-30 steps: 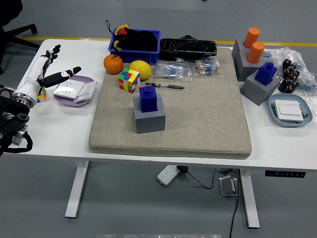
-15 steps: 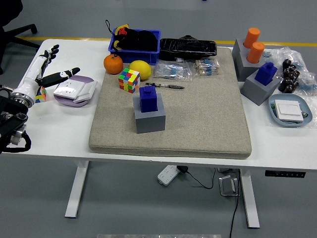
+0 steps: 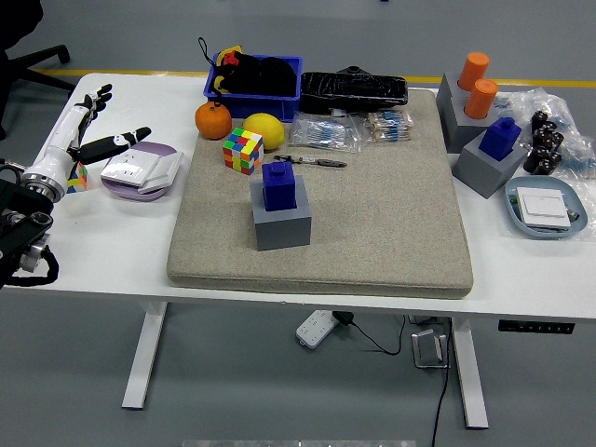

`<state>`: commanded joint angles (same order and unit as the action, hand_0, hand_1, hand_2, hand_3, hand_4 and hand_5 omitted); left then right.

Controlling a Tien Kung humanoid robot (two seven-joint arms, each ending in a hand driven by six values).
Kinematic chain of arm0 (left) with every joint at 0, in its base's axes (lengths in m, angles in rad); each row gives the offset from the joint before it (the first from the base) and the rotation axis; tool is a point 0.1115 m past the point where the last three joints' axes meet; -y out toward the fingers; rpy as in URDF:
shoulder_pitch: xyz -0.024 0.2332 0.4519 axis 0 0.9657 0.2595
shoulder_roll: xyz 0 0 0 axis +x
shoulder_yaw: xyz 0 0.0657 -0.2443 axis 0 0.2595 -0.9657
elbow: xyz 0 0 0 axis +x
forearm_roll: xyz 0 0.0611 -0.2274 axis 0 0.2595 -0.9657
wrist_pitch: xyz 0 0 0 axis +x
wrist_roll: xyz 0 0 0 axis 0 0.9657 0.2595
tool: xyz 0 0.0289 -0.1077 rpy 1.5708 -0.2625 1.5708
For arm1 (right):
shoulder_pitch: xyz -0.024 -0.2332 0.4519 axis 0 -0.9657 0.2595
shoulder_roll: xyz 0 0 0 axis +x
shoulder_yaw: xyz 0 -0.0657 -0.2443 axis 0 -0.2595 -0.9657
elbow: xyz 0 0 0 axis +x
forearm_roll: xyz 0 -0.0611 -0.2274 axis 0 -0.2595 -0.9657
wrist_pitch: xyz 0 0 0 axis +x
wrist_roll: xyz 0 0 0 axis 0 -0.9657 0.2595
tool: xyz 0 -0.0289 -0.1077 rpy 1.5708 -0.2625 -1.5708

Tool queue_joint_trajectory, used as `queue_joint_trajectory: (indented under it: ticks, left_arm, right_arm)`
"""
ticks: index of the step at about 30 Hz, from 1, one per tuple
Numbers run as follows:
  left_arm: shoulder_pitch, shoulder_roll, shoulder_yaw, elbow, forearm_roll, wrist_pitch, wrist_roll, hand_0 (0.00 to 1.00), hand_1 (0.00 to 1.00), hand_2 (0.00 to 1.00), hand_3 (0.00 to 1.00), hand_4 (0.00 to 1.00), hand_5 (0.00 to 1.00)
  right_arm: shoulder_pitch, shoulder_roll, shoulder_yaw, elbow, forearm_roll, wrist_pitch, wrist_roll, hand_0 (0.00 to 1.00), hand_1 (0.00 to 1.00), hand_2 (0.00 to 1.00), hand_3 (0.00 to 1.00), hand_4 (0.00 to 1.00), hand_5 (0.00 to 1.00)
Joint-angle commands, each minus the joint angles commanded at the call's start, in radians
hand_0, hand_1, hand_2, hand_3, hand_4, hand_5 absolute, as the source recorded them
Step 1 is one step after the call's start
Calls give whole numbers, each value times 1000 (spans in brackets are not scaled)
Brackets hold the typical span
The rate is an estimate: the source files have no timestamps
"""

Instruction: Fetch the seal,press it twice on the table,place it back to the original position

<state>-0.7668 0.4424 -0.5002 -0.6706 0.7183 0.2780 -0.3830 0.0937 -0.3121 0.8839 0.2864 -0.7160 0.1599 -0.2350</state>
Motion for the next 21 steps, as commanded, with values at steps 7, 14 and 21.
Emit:
queue_joint_trajectory:
  ticks: [7,14,21]
  left_arm:
    - [2,0,-3,0,0,-1,1,973,983,967,969,998,408]
    - [3,1,-4,0,-1,-2,2,973,983,967,968,998,406]
    - [-1,0,-2,0,-1,-2,2,972,983,967,968,997,401]
  right_arm:
    - [-1,2,5,1,-2,0,1,865,780,737,743,799,568]
    - [-1,2,8,0,-3,0,1,865,780,736,743,798,568]
    - [1,3,14,1,-4,0,1,865,780,736,743,798,568]
